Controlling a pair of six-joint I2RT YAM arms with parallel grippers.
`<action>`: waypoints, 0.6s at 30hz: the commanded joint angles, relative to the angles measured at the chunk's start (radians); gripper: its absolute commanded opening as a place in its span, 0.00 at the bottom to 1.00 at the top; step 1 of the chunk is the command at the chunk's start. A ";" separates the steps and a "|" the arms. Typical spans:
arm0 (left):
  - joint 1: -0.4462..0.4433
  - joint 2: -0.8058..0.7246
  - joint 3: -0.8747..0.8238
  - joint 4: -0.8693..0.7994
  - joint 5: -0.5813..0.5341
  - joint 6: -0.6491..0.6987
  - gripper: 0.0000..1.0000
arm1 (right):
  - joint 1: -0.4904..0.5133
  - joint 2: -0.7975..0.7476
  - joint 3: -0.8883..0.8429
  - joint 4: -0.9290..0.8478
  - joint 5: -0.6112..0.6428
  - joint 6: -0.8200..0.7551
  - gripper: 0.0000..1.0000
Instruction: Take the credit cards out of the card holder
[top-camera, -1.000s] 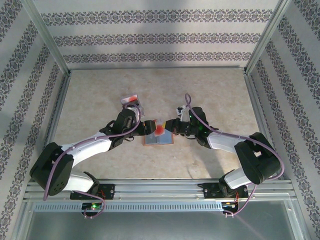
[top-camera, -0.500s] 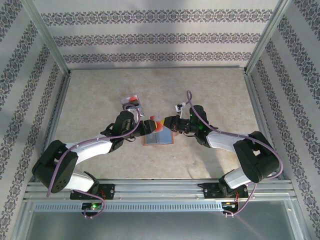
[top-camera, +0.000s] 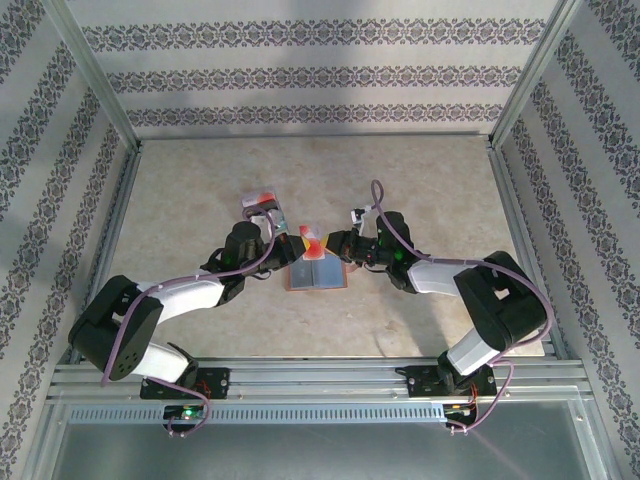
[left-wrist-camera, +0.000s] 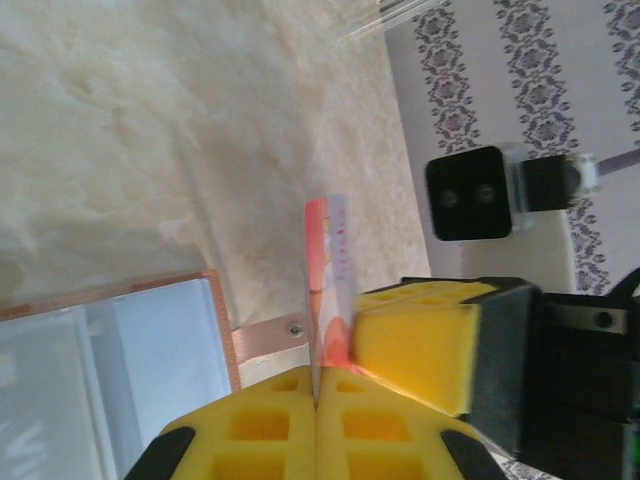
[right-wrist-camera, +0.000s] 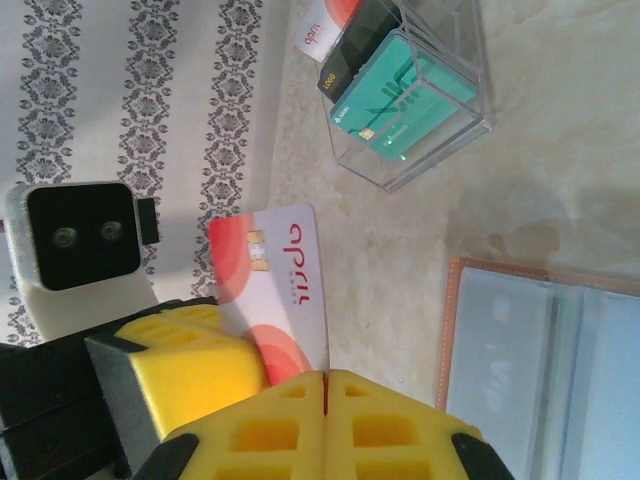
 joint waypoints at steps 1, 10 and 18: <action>-0.008 -0.002 -0.021 0.115 0.035 -0.048 0.00 | 0.036 0.001 0.019 0.125 -0.068 0.021 0.11; -0.003 -0.022 -0.088 0.339 -0.045 -0.134 0.00 | 0.055 0.020 -0.016 0.273 -0.026 0.101 0.50; -0.004 -0.051 -0.094 0.339 -0.071 -0.124 0.00 | 0.115 0.069 -0.007 0.438 0.027 0.164 0.45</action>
